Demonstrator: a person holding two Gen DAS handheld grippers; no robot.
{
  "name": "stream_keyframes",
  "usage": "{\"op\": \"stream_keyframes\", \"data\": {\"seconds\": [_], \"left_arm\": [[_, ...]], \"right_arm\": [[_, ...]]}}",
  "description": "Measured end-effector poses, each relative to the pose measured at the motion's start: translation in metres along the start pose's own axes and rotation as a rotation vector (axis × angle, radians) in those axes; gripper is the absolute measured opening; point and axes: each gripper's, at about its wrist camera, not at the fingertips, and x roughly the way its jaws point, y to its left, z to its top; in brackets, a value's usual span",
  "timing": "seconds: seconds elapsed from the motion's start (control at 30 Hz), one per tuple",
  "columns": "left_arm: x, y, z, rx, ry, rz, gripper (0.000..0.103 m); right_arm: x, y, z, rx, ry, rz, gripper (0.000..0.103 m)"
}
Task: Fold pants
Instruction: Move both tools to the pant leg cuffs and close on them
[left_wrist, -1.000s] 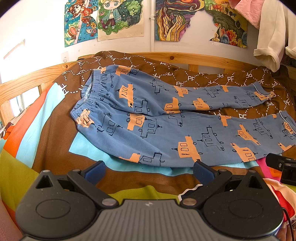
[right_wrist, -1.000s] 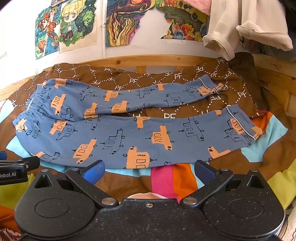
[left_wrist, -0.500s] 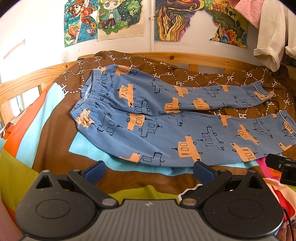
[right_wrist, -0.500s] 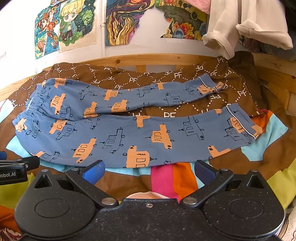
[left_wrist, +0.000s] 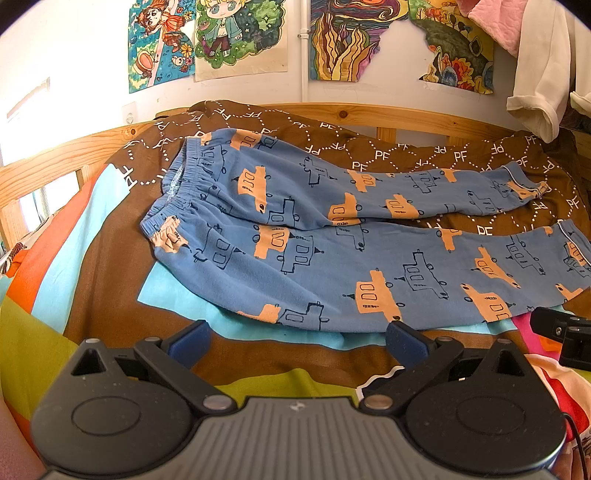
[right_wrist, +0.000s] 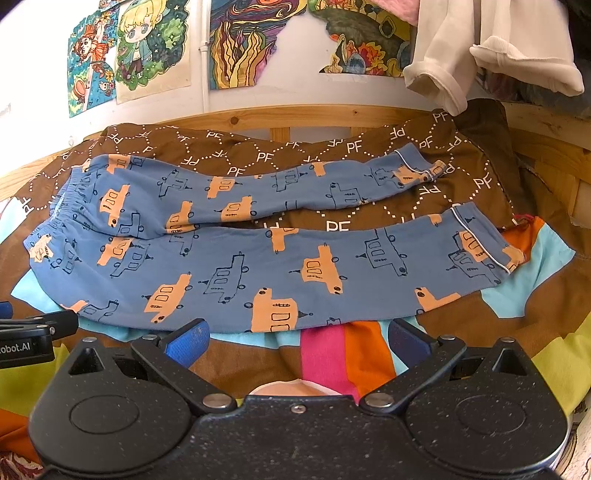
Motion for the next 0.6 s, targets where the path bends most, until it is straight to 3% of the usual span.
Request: {"op": "stream_keyframes", "data": {"seconds": [0.6], "left_arm": [[0.011, -0.002, 0.008, 0.02, 0.061, 0.011, 0.103]], "right_arm": [[0.014, 0.003, 0.015, -0.033, 0.055, 0.013, 0.102]]}}
